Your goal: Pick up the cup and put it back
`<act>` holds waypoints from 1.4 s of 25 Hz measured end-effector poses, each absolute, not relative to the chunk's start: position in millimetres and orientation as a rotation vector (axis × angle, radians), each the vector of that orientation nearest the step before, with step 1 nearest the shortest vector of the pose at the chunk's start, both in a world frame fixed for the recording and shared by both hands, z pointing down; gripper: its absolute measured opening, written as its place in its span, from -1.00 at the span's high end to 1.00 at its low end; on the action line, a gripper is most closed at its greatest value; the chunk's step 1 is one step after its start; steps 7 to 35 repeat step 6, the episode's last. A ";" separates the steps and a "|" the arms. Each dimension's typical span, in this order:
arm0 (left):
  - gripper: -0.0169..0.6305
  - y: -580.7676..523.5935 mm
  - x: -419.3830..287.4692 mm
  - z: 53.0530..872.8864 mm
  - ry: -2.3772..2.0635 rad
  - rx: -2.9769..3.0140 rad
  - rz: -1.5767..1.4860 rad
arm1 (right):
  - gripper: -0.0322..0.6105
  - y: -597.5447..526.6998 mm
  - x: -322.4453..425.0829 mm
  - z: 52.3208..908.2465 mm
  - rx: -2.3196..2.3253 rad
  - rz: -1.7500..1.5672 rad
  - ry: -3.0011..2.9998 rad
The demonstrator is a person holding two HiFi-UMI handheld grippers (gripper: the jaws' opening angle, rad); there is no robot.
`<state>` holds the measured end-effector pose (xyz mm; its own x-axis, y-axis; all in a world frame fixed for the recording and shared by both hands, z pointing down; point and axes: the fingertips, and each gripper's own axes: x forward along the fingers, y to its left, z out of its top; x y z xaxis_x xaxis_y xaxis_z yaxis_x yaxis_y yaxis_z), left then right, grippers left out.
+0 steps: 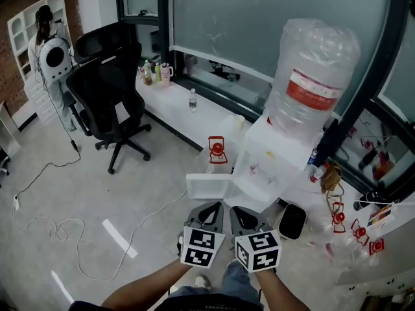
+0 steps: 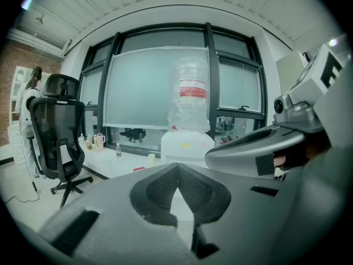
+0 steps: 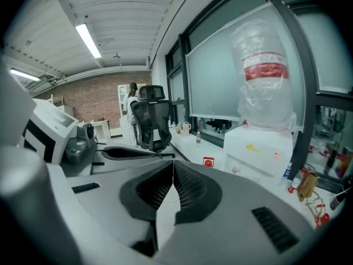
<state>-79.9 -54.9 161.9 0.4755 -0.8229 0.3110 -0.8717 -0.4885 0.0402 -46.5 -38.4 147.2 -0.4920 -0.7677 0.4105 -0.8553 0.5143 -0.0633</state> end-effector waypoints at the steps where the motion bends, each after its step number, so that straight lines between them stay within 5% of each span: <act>1: 0.91 -53.9 -79.4 161.8 -1.468 2.529 0.373 | 0.83 -37.9 -46.2 146.6 1.354 0.368 -2.430; 35: 0.91 -53.2 -76.7 159.4 -1.460 2.549 0.382 | 0.83 -38.8 -45.1 142.4 1.367 0.360 -2.436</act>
